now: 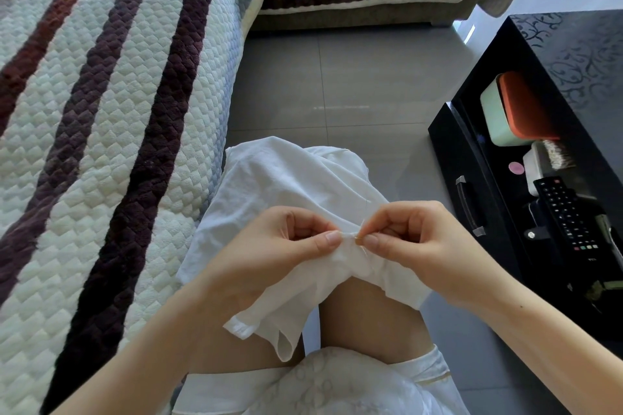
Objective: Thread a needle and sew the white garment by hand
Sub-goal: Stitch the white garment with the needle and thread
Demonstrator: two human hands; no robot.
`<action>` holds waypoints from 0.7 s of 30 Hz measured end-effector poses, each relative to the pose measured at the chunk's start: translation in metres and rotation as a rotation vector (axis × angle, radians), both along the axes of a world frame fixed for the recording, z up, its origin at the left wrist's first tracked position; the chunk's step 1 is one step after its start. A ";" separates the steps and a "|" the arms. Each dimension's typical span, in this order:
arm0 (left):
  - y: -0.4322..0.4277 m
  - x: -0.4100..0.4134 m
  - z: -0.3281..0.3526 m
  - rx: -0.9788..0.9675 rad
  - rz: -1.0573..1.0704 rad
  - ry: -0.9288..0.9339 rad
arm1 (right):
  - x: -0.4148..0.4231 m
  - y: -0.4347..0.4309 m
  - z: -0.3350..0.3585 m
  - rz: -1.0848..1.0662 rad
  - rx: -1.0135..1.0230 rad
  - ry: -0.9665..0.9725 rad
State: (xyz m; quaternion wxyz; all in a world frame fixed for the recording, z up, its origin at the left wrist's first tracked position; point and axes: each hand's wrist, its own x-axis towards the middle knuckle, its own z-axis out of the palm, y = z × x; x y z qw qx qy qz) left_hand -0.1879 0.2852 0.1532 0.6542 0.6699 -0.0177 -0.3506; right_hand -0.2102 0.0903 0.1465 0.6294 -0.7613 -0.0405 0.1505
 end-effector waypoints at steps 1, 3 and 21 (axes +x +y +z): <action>0.000 0.000 0.000 -0.009 0.000 0.004 | 0.000 0.000 0.000 0.007 0.008 0.011; 0.000 0.000 0.000 -0.030 -0.002 0.018 | 0.001 -0.002 0.001 0.015 0.039 0.036; -0.001 0.002 -0.001 -0.160 0.000 0.114 | -0.001 0.003 -0.002 0.066 0.068 0.009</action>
